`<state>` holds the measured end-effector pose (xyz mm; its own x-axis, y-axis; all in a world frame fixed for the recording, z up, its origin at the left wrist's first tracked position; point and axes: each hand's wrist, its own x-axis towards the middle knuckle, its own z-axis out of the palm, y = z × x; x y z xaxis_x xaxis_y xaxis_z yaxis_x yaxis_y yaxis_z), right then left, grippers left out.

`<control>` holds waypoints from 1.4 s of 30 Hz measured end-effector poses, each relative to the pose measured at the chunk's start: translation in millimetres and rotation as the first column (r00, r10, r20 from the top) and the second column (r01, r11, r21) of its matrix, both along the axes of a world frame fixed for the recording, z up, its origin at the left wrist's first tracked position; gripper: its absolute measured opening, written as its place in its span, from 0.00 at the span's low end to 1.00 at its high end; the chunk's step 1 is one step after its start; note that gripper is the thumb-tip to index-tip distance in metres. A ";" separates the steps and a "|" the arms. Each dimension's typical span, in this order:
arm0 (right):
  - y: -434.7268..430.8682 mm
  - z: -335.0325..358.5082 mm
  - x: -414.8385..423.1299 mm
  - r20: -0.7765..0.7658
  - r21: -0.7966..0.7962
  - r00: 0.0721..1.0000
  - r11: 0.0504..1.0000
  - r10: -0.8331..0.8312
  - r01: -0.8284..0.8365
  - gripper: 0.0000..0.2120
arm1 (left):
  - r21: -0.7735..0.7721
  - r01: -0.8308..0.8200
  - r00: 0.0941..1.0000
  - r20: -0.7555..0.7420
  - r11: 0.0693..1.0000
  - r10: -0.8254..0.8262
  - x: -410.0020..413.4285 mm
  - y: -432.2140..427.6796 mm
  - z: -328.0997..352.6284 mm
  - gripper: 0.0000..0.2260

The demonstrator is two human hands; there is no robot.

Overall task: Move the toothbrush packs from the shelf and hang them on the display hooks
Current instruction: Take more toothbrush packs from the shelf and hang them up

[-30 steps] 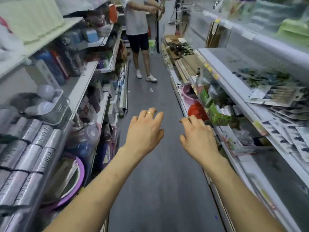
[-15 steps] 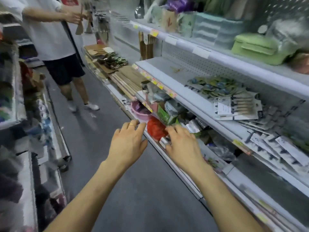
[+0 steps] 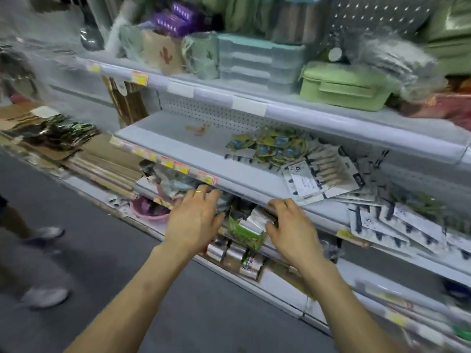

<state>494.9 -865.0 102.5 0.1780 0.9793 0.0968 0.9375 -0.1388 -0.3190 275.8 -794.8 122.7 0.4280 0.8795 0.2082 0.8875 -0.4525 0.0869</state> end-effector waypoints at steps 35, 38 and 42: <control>154.2 -81.0 64.0 -0.324 -0.153 0.528 0.595 -0.785 0.789 0.27 | -0.222 0.481 0.871 0.007 0.848 -0.492 61.2 299.6 -62.7 0.23; 152.0 -86.4 85.5 -0.375 -0.191 0.441 0.534 -0.815 0.824 0.30 | -0.217 0.487 0.865 -0.010 0.846 -0.501 77.1 293.6 -64.8 0.23; 158.2 -94.2 102.5 -0.511 -0.199 0.324 0.476 -0.796 0.856 0.34 | -0.212 0.478 0.868 -0.035 0.852 -0.495 82.6 291.4 -69.4 0.23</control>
